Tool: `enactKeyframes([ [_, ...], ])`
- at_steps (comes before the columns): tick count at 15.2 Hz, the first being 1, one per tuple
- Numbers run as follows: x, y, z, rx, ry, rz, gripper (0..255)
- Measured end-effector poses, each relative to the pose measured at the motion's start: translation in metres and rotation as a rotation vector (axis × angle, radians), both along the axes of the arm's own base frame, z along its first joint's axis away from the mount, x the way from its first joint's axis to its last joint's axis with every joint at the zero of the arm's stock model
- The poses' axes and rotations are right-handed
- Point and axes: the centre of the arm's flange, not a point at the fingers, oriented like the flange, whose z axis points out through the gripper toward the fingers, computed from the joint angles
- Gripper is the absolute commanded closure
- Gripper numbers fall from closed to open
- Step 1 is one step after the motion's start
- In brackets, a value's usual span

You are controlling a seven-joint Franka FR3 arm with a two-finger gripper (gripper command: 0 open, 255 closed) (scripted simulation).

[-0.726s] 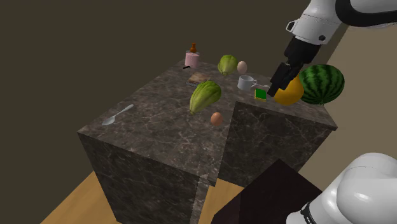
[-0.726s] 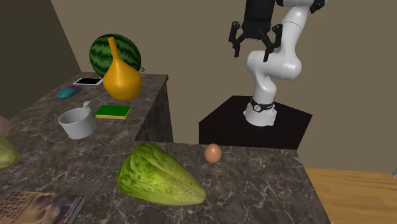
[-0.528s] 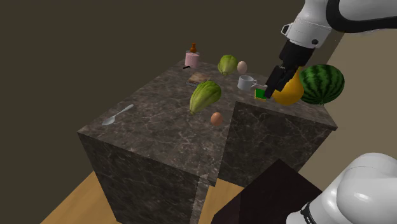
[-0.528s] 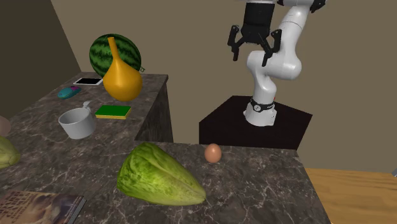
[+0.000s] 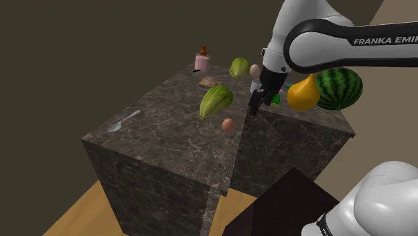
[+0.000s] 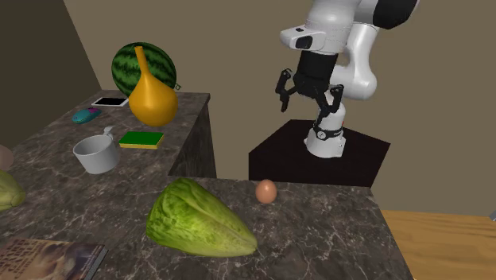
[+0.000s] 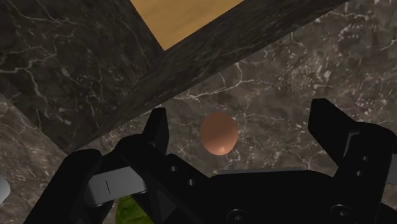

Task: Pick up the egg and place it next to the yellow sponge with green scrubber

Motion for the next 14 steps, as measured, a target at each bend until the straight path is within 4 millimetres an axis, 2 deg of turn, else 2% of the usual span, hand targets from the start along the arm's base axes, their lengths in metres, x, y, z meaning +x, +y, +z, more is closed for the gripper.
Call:
enactKeyframes([
  [11, 0.104, 0.033, -0.110, -0.162, 0.016, 0.010, 0],
  [12, 0.111, 0.035, -0.124, -0.176, 0.018, 0.011, 0],
  [14, 0.119, 0.036, -0.135, -0.189, 0.019, 0.013, 0],
])
